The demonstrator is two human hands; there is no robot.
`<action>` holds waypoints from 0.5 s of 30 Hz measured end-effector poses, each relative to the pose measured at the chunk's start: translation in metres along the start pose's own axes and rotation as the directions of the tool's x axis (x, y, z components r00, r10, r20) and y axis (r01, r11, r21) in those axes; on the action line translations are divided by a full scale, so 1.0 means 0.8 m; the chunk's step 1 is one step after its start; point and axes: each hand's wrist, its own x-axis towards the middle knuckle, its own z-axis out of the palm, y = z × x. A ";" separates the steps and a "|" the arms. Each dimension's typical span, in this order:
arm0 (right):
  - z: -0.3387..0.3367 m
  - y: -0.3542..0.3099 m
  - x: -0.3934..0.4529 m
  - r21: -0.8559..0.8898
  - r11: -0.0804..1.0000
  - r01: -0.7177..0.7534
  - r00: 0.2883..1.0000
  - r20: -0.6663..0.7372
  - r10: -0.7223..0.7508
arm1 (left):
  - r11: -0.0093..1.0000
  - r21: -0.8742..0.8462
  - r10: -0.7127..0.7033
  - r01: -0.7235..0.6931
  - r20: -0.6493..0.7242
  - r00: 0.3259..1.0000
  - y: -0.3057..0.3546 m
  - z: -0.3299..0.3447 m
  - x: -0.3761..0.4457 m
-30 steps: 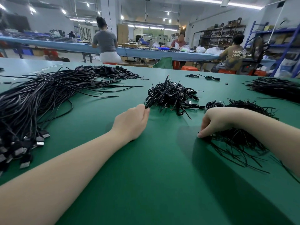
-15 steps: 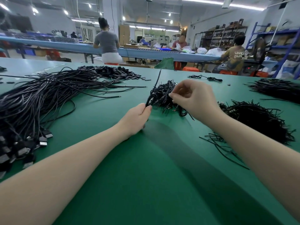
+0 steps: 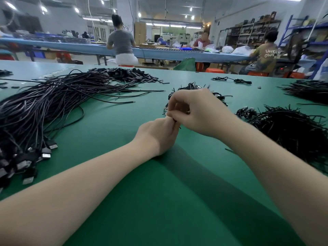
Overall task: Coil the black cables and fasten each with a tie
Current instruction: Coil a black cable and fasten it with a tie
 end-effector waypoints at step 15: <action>-0.041 0.073 -0.004 0.582 0.428 -0.692 0.711 0.651 0.265 | 0.896 -0.081 0.345 -0.437 -0.494 0.798 0.020 -0.030 -0.027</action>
